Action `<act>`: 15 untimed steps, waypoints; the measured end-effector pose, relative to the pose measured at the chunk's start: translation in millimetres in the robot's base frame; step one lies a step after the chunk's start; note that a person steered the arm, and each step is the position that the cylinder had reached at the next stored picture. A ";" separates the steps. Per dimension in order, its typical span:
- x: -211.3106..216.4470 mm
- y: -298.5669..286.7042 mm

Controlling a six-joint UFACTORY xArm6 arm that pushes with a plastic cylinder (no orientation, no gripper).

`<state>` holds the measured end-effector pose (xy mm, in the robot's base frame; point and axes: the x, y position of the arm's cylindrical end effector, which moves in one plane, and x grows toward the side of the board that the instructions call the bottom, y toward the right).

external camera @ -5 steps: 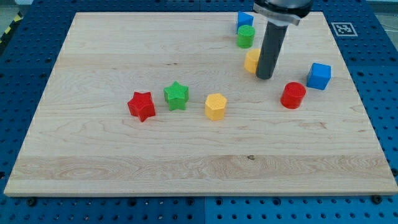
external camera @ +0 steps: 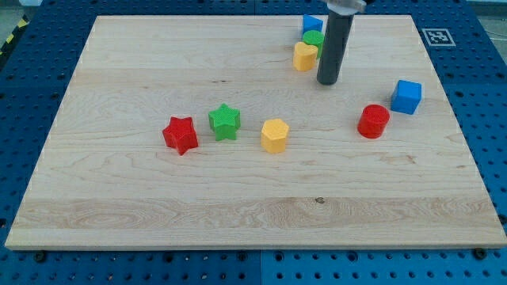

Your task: Move the blue triangle to the top right of the green circle

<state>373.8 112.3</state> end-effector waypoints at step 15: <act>-148.6 -92.1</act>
<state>225.2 20.1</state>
